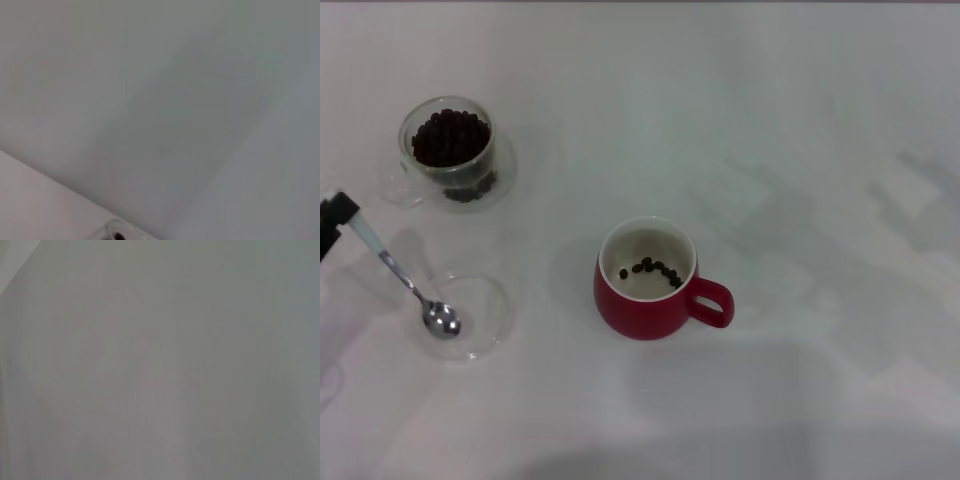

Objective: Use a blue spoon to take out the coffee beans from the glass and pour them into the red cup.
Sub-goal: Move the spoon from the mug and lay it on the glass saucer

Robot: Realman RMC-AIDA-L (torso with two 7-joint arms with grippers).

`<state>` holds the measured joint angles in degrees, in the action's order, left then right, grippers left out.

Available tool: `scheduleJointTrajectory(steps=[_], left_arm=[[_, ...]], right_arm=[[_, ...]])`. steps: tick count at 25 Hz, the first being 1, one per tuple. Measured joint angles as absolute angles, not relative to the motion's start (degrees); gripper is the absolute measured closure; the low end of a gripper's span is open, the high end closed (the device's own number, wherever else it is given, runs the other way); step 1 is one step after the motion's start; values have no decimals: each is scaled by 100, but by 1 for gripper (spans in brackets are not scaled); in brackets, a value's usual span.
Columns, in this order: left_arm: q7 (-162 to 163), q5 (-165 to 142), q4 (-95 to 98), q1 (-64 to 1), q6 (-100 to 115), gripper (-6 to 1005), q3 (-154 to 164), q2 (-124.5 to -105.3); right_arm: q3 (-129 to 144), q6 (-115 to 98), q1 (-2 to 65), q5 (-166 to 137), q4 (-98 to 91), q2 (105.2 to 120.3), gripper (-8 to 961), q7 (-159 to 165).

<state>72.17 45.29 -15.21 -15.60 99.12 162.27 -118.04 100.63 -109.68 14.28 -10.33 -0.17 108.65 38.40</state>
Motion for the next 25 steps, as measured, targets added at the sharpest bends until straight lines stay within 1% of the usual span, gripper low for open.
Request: scheduleJointTrajectory(steps=[6, 15, 25], left_arm=[[7158, 4777, -1521, -1629, 9661, 874, 16226, -11803], [7192, 4519, -1306, -2029, 9229, 874, 16281, -11860], [7247, 4426, -1075, -2026, 8867, 873, 16287, -11881]], right_arm=[[10063, -10978, 1362, -1037, -17, 10855, 257, 3841], [10047, -10897, 1387, -1033, -17, 10844, 257, 3841], [10028, -10812, 1408, -993, -18, 10836, 257, 3841]])
